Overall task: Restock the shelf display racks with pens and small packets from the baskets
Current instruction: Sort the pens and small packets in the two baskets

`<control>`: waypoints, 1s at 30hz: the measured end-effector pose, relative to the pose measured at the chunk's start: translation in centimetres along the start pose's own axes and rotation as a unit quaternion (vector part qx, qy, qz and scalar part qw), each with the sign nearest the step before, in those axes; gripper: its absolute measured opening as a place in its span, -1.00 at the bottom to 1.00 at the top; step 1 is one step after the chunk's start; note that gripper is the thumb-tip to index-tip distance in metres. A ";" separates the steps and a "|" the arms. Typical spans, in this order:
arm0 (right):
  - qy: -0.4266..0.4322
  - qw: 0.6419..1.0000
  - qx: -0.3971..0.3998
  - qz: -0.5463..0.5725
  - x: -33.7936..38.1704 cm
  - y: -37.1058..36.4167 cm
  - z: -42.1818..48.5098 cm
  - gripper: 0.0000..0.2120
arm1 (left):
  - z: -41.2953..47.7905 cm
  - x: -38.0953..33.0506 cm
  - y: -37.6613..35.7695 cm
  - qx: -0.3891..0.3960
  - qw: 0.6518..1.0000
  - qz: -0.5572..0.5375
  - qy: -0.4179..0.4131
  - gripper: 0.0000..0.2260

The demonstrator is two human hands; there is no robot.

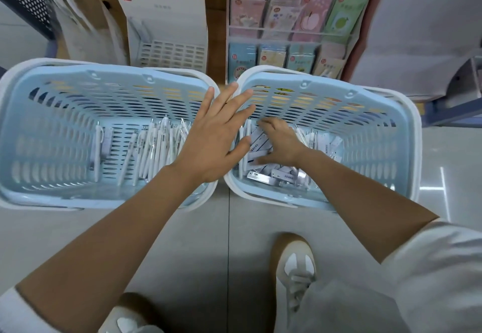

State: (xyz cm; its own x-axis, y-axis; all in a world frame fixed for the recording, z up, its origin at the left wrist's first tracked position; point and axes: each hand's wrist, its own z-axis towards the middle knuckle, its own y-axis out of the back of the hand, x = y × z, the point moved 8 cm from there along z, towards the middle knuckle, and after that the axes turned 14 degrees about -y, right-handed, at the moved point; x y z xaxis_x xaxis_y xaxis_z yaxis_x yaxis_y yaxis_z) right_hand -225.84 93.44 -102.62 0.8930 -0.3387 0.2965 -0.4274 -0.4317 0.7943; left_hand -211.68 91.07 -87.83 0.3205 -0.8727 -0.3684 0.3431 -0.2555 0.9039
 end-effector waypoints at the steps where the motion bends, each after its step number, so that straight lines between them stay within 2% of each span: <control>1: 0.002 0.999 -0.004 -0.041 0.0 -0.3 0.1 0.02 | 0.0 0.0 0.0 -0.003 1.000 -0.003 -0.001 -0.53; 3: -0.004 0.998 -0.008 -0.068 -0.4 -0.5 0.1 0.00 | 0.0 0.0 0.1 -0.011 1.000 -0.010 -0.002 -0.54; 9: 0.004 0.999 -0.019 -0.046 -0.7 -0.5 0.1 -0.13 | 0.1 0.0 0.3 -0.021 0.999 -0.032 0.005 -0.54; 13: 0.008 0.997 -0.077 0.013 0.0 1.8 -0.3 -0.41 | 0.1 0.0 0.3 -0.009 1.000 -0.017 -0.003 -0.53; 15: -0.023 0.994 -0.044 0.098 0.6 2.1 -0.2 -0.47 | 0.0 0.1 0.3 -0.012 1.000 -0.025 -0.002 -0.54; 17: -0.082 0.984 0.011 0.157 1.6 1.2 0.3 -0.37 | -0.1 0.2 0.4 -0.021 0.999 -0.048 -0.001 -0.54; 19: -0.139 0.974 0.042 0.174 2.3 -0.1 0.8 -0.27 | -0.2 0.3 0.4 -0.026 0.998 -0.058 -0.002 -0.55; 21: -0.164 0.968 0.049 0.182 2.6 -1.0 0.8 -0.28 | -0.3 0.3 0.5 -0.031 0.997 -0.065 -0.004 -0.55; 23: -0.165 0.962 0.064 0.209 2.7 -1.7 1.0 -0.39 | -0.3 0.3 0.6 -0.038 0.996 -0.078 0.002 -0.55; 26: -0.157 0.955 0.089 0.237 3.1 -2.1 1.0 -0.68 | -0.2 0.3 0.7 -0.044 0.995 -0.088 0.003 -0.54; 30: -0.115 0.934 0.126 0.313 3.8 -1.2 -0.1 -0.83 | 0.1 0.1 0.7 -0.021 0.999 -0.037 -0.005 -0.56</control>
State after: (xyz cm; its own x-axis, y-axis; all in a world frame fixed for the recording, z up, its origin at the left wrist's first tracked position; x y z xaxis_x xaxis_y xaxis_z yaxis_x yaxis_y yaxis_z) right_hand -221.93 92.79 -102.44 0.4145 -0.7491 0.5168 -0.9016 -0.2609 0.3449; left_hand -211.51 90.76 -87.22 0.2837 -0.8562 -0.4317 0.4030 -0.3021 0.8639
